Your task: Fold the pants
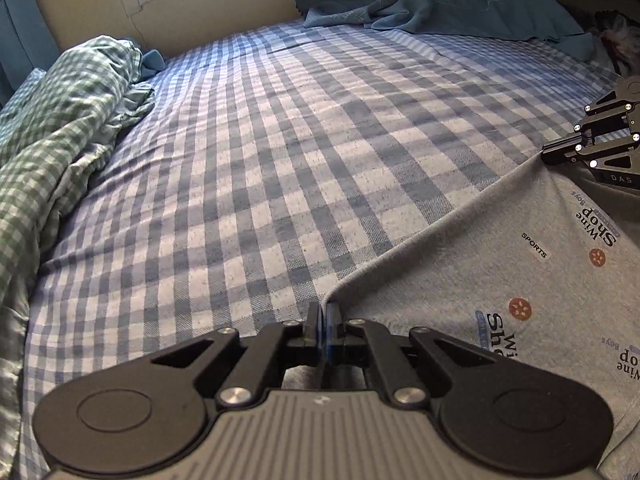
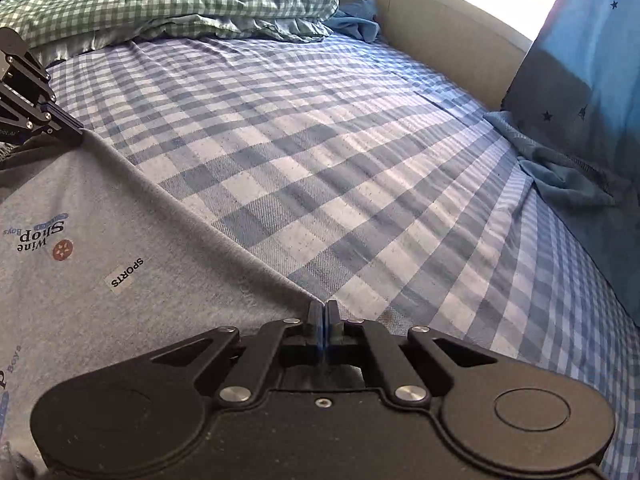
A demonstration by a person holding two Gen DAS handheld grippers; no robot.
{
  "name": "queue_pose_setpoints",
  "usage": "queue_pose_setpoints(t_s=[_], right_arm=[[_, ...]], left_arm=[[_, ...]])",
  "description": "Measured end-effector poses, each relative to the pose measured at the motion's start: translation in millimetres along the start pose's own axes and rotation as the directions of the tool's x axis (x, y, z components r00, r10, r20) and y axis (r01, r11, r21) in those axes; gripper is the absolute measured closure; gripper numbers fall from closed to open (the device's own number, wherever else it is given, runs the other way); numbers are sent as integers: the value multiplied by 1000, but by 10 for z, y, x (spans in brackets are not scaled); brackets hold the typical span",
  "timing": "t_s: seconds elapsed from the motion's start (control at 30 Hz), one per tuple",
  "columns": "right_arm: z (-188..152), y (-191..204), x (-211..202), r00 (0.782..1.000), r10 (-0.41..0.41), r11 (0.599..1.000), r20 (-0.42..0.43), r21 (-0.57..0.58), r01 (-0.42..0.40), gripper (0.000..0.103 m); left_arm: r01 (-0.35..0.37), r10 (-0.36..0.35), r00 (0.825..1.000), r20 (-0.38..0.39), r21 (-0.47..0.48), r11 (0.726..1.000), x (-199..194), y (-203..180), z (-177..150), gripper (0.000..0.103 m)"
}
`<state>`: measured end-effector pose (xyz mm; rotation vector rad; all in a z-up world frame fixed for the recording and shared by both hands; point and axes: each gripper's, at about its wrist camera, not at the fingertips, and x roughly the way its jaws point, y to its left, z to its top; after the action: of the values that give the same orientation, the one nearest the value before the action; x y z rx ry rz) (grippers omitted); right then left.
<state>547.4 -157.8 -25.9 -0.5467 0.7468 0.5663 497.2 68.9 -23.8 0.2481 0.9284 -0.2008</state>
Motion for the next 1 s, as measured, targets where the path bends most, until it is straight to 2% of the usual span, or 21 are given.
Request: queue_pose_setpoints(t_s=[0.1, 0.17, 0.2, 0.23, 0.3, 0.33, 0.4, 0.5, 0.57, 0.6, 0.63, 0.7, 0.73, 0.83, 0.9, 1.0], right_arm=[[-27, -27, 2, 1000, 13, 1000, 3, 22, -13, 97], [-31, -70, -32, 1000, 27, 999, 5, 40, -27, 86], [-34, -102, -55, 999, 43, 997, 13, 57, -43, 75], [-36, -129, -76, 998, 61, 996, 23, 71, -63, 66], [-50, -170, -126, 995, 91, 991, 43, 90, -95, 54], [-53, -180, -129, 993, 105, 990, 46, 91, -109, 49], [-54, -182, -109, 991, 126, 988, 37, 83, -128, 47], [-59, -191, 0, 992, 127, 987, -6, 96, -126, 47], [-81, -220, 71, 990, 141, 981, -12, 139, -138, 49], [-93, -246, 84, 987, 161, 972, -1, 172, -159, 59], [-98, -267, 89, 984, 181, 963, 8, 200, -179, 77], [-92, -259, 78, 982, 187, 959, 13, 217, -185, 98], [-87, -234, 57, 983, 181, 961, 12, 210, -180, 102], [-78, -145, -105, 990, 138, 974, 36, 177, -143, 103], [-90, -83, -304, 992, 100, 979, 74, 168, -111, 103], [-168, 46, -732, 987, 42, 986, 153, 153, -66, 103]], left_arm=[[43, -42, 999, 13, -19, 999, -4, 87, -44, 99], [47, -46, 998, 31, -31, 998, -58, 148, -60, 88], [52, -50, 998, 43, -29, 998, -89, 188, -68, 79], [54, -53, 997, 51, -21, 998, -122, 210, -82, 63], [52, -53, 997, 62, 3, 999, -167, 253, -116, 40], [45, -46, 997, 65, 16, 999, -169, 282, -122, 38], [32, -34, 998, 51, 38, 999, -156, 320, -151, 38], [55, -55, 998, 12, 12, 998, -93, 388, -175, 39], [98, -98, 995, -13, -21, 995, -41, 440, -179, 56], [130, -131, 991, -19, -36, 991, -25, 457, -173, 76], [163, -165, 986, -22, -62, 985, -15, 481, -170, 90], [180, -184, 983, -31, -104, 978, -10, 500, -155, 97], [168, -174, 984, -37, -118, 979, -15, 498, -149, 99], [120, -121, 993, -2, -113, 986, -152, 428, -168, 101], [80, -77, 995, 56, -55, 995, -345, 309, -199, 101], [42, -43, 987, 152, 12, 999, -681, 169, -290, 101]])
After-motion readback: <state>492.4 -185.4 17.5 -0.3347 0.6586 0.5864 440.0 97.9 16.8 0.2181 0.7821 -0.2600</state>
